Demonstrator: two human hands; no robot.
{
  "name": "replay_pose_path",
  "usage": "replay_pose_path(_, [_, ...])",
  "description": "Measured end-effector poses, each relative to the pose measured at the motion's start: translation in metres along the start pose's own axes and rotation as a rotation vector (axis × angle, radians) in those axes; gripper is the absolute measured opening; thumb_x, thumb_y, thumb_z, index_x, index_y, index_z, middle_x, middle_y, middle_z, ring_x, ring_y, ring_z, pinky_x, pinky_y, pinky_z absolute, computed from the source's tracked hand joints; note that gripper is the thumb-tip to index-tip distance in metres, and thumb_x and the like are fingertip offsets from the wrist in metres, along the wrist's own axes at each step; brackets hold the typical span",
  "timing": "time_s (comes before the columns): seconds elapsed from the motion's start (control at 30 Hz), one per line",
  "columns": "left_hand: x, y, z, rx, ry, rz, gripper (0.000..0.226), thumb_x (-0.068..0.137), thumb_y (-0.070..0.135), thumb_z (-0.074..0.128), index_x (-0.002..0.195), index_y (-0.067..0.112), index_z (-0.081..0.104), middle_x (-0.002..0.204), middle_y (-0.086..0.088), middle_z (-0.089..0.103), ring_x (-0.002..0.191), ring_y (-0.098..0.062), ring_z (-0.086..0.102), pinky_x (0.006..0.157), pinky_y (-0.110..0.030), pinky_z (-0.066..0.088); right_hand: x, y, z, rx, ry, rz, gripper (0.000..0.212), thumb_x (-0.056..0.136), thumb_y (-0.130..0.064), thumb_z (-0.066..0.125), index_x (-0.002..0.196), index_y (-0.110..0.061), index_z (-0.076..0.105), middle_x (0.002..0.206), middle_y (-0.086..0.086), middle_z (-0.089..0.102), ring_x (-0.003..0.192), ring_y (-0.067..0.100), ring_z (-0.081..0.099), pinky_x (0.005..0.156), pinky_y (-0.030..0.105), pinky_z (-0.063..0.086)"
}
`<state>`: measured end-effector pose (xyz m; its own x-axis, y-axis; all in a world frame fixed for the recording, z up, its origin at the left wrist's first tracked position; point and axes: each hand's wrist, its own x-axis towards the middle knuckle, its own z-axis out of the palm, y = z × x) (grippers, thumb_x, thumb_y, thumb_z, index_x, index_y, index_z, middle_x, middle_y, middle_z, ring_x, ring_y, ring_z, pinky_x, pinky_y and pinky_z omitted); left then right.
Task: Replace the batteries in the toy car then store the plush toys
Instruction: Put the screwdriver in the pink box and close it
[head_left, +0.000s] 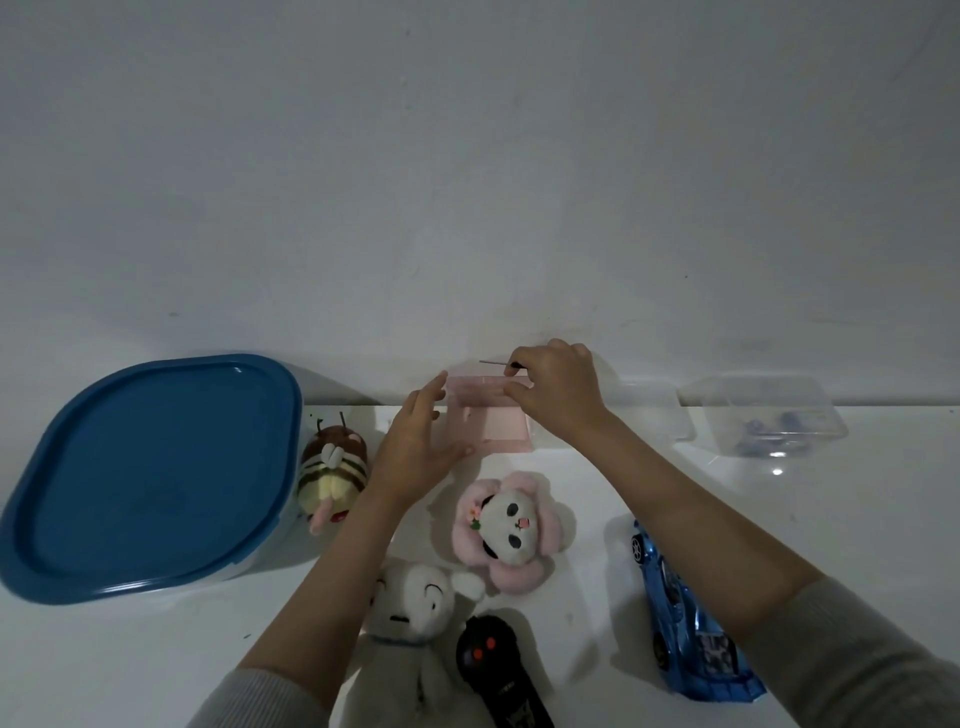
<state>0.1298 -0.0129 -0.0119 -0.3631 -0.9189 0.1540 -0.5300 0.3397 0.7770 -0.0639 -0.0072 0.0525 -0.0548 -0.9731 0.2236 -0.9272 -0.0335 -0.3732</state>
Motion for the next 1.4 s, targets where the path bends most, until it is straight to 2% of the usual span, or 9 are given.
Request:
replay_pose_path(0.23, [0.001, -0.004, 0.005, 0.05, 0.049, 0.063, 0.092, 0.073, 0.019, 0.079, 0.146, 0.012, 0.024, 0.137, -0.008, 0.047, 0.117, -0.015, 0.05, 0.093, -0.031, 0.048, 0.002, 0.002, 0.003, 0.002, 0.036, -0.013, 0.017, 0.081, -0.03, 0.066, 0.089, -0.016, 0.07, 0.078, 0.005, 0.07, 0.085, 0.027, 0.058, 0.077, 0.033, 0.031])
replay_pose_path(0.4, [-0.002, -0.004, 0.008, 0.161, 0.065, 0.136, 0.095, 0.073, 0.022, 0.079, 0.147, 0.015, 0.02, 0.134, -0.009, 0.048, 0.111, -0.025, 0.055, 0.077, -0.039, 0.055, 0.003, 0.002, 0.002, -0.014, 0.038, -0.011, 0.016, 0.081, -0.028, 0.065, 0.09, -0.016, 0.07, 0.079, 0.004, 0.07, 0.088, 0.027, 0.058, 0.078, 0.034, 0.032])
replay_pose_path(0.57, [0.0, -0.007, 0.007, 0.25, 0.045, 0.124, 0.096, 0.075, 0.027, 0.077, 0.149, 0.02, 0.017, 0.119, -0.008, 0.053, 0.103, -0.024, 0.055, 0.067, -0.035, 0.052, 0.0, 0.002, 0.004, 0.003, 0.033, -0.022, 0.028, 0.079, -0.033, 0.066, 0.1, -0.015, 0.065, 0.088, 0.002, 0.07, 0.089, 0.026, 0.058, 0.081, 0.036, 0.034])
replay_pose_path(0.73, [0.003, -0.008, 0.005, 0.24, 0.013, 0.058, 0.105, 0.074, 0.028, 0.077, 0.148, 0.034, 0.002, 0.119, -0.006, 0.051, 0.104, -0.023, 0.051, 0.069, -0.04, 0.051, -0.022, 0.004, 0.004, 0.107, -0.073, -0.137, 0.028, 0.091, -0.027, 0.037, 0.103, -0.007, 0.052, 0.094, 0.006, 0.062, 0.083, 0.026, 0.052, 0.081, 0.044, 0.041])
replay_pose_path(0.83, [0.004, -0.008, 0.003, 0.224, 0.002, 0.044, 0.106, 0.074, 0.029, 0.076, 0.146, 0.04, -0.001, 0.12, -0.005, 0.05, 0.107, -0.023, 0.05, 0.071, -0.042, 0.052, -0.029, 0.009, 0.01, 0.021, -0.126, -0.161, 0.022, 0.09, -0.024, 0.043, 0.095, -0.011, 0.059, 0.094, 0.006, 0.058, 0.086, 0.025, 0.048, 0.08, 0.043, 0.041])
replay_pose_path(1.03, [0.003, -0.008, 0.001, 0.195, 0.012, 0.032, 0.107, 0.074, 0.027, 0.077, 0.145, 0.045, -0.001, 0.121, -0.005, 0.05, 0.11, -0.022, 0.052, 0.071, -0.042, 0.053, -0.026, -0.011, 0.02, -0.056, -0.035, -0.127, 0.022, 0.076, -0.017, 0.074, 0.093, -0.03, 0.075, 0.073, 0.003, 0.064, 0.081, 0.034, 0.054, 0.072, 0.038, 0.03])
replay_pose_path(1.17, [0.002, -0.008, 0.0, 0.187, 0.011, 0.025, 0.108, 0.074, 0.03, 0.077, 0.141, 0.051, -0.005, 0.12, -0.004, 0.051, 0.107, -0.021, 0.053, 0.073, -0.045, 0.053, -0.022, -0.017, 0.026, -0.158, -0.043, -0.108, 0.039, 0.059, -0.014, 0.086, 0.086, -0.04, 0.074, 0.057, -0.003, 0.061, 0.067, 0.032, 0.054, 0.061, 0.04, 0.041])
replay_pose_path(1.27, [0.002, -0.008, 0.0, 0.167, 0.011, 0.02, 0.107, 0.074, 0.033, 0.076, 0.141, 0.053, -0.004, 0.119, -0.003, 0.051, 0.107, -0.021, 0.053, 0.074, -0.045, 0.053, -0.024, -0.014, 0.03, -0.151, -0.002, -0.127, 0.022, 0.061, -0.021, 0.083, 0.079, -0.032, 0.076, 0.06, -0.002, 0.064, 0.067, 0.032, 0.057, 0.062, 0.04, 0.042])
replay_pose_path(1.4, [0.002, -0.01, 0.001, 0.161, 0.012, 0.033, 0.105, 0.074, 0.034, 0.076, 0.141, 0.056, -0.003, 0.119, -0.004, 0.052, 0.11, -0.021, 0.053, 0.077, -0.046, 0.053, -0.029, -0.005, 0.031, -0.01, 0.23, -0.12, 0.007, 0.075, -0.02, 0.062, 0.076, -0.019, 0.07, 0.072, 0.001, 0.06, 0.07, 0.025, 0.056, 0.068, 0.033, 0.035])
